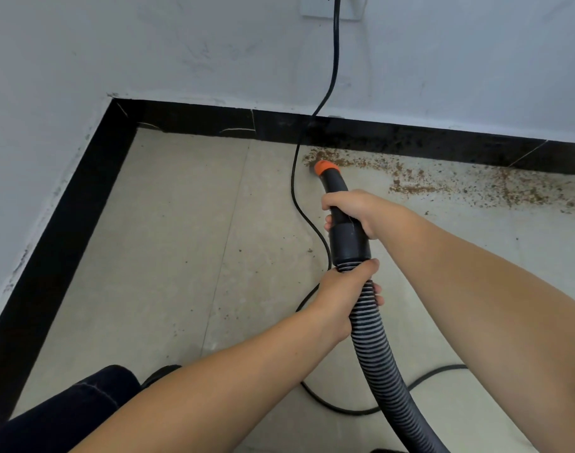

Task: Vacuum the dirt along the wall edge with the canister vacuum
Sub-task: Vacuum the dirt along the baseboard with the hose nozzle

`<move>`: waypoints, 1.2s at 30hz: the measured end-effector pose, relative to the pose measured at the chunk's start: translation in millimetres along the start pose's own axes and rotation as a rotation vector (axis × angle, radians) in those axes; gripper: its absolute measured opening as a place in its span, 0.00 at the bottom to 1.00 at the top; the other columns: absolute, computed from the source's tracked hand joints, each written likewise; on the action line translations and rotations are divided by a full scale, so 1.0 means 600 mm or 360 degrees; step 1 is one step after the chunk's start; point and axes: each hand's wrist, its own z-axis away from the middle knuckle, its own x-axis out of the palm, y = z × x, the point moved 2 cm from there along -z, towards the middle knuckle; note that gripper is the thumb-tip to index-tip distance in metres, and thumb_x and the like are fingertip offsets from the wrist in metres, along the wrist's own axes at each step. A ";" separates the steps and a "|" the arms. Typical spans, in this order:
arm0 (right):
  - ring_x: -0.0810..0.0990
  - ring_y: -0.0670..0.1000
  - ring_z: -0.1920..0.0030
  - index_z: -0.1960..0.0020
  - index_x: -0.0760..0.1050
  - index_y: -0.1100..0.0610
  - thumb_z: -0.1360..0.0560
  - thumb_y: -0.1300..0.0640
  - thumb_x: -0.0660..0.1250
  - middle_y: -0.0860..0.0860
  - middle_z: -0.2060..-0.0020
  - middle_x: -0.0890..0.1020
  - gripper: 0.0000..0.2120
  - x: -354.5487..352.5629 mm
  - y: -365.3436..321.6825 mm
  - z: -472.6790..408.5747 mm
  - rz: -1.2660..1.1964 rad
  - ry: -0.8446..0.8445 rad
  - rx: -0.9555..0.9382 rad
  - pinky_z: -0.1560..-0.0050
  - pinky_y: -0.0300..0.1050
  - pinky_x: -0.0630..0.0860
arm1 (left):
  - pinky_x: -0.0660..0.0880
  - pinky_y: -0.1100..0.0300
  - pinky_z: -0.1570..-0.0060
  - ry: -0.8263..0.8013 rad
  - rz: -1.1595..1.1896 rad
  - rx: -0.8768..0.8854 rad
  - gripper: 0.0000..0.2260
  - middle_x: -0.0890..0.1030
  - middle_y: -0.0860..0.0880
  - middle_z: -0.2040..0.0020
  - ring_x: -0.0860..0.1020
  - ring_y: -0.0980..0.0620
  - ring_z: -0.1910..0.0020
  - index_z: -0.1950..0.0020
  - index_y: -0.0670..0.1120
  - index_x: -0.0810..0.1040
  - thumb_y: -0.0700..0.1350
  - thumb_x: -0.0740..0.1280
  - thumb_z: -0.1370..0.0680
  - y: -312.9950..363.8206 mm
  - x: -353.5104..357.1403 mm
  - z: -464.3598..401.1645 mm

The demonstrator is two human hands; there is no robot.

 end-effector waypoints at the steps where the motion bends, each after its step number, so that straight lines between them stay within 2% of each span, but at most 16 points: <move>1: 0.80 0.51 0.76 0.51 0.69 0.59 0.29 0.62 0.67 0.53 0.75 0.80 0.09 -0.002 0.000 0.000 -0.0005 0.0007 0.0004 0.73 0.42 0.78 | 0.76 0.62 0.69 -0.0012 -0.0011 -0.0003 0.07 0.78 0.47 0.71 0.77 0.52 0.74 0.55 0.43 0.74 0.44 0.71 0.25 0.002 0.001 0.000; 5: 0.80 0.50 0.77 0.52 0.69 0.59 0.28 0.61 0.67 0.52 0.77 0.79 0.08 -0.034 0.008 0.007 -0.0049 0.0090 0.0030 0.73 0.40 0.78 | 0.76 0.62 0.69 -0.0110 -0.0079 -0.0044 0.06 0.78 0.47 0.71 0.77 0.52 0.74 0.55 0.45 0.74 0.44 0.70 0.25 0.000 0.018 -0.002; 9: 0.80 0.50 0.76 0.52 0.69 0.59 0.27 0.61 0.67 0.52 0.77 0.79 0.08 -0.072 0.027 0.013 -0.0127 0.0168 0.0071 0.66 0.44 0.79 | 0.77 0.61 0.67 -0.0192 -0.0168 -0.0123 0.08 0.79 0.48 0.69 0.78 0.52 0.73 0.53 0.45 0.74 0.46 0.71 0.25 -0.008 0.041 -0.005; 13: 0.80 0.49 0.75 0.50 0.69 0.59 0.27 0.61 0.67 0.52 0.76 0.80 0.09 -0.100 0.037 0.015 -0.0203 0.0242 0.0086 0.69 0.43 0.79 | 0.77 0.60 0.64 -0.0234 -0.0263 -0.0172 0.08 0.79 0.47 0.67 0.78 0.51 0.71 0.52 0.44 0.74 0.45 0.71 0.25 -0.005 0.059 -0.006; 17: 0.81 0.50 0.74 0.47 0.69 0.59 0.27 0.62 0.67 0.52 0.76 0.80 0.11 -0.108 0.035 0.012 -0.0230 0.0304 0.0065 0.64 0.46 0.79 | 0.77 0.59 0.63 -0.0232 -0.0295 -0.0180 0.07 0.78 0.46 0.65 0.77 0.51 0.70 0.52 0.44 0.74 0.45 0.70 0.24 0.005 0.061 -0.010; 21: 0.81 0.50 0.75 0.49 0.68 0.59 0.27 0.62 0.67 0.52 0.77 0.80 0.10 -0.080 0.022 0.010 -0.0170 0.0228 0.0043 0.66 0.44 0.79 | 0.77 0.62 0.67 -0.0172 -0.0203 -0.0137 0.07 0.78 0.47 0.68 0.77 0.52 0.73 0.54 0.44 0.74 0.45 0.70 0.24 0.003 0.045 -0.010; 26: 0.81 0.50 0.76 0.51 0.69 0.60 0.28 0.62 0.67 0.53 0.75 0.80 0.09 -0.029 0.011 0.008 -0.0029 0.0105 0.0008 0.75 0.40 0.77 | 0.76 0.61 0.68 -0.0064 -0.0068 -0.0085 0.07 0.78 0.47 0.71 0.77 0.52 0.74 0.55 0.44 0.74 0.44 0.71 0.25 -0.008 0.016 -0.005; 32: 0.80 0.50 0.76 0.51 0.69 0.59 0.28 0.62 0.67 0.53 0.76 0.80 0.09 -0.006 -0.002 -0.002 -0.0025 0.0044 -0.0030 0.74 0.41 0.78 | 0.76 0.62 0.68 -0.0026 -0.0028 -0.0066 0.07 0.78 0.47 0.72 0.77 0.52 0.75 0.56 0.43 0.74 0.44 0.71 0.25 0.005 -0.001 -0.008; 36: 0.80 0.50 0.76 0.51 0.69 0.59 0.28 0.61 0.67 0.52 0.77 0.80 0.09 -0.026 -0.001 -0.007 -0.0086 0.0107 -0.0013 0.72 0.41 0.78 | 0.76 0.63 0.70 -0.0112 -0.0093 -0.0093 0.07 0.78 0.48 0.72 0.77 0.52 0.75 0.56 0.44 0.74 0.44 0.71 0.25 0.017 0.006 -0.014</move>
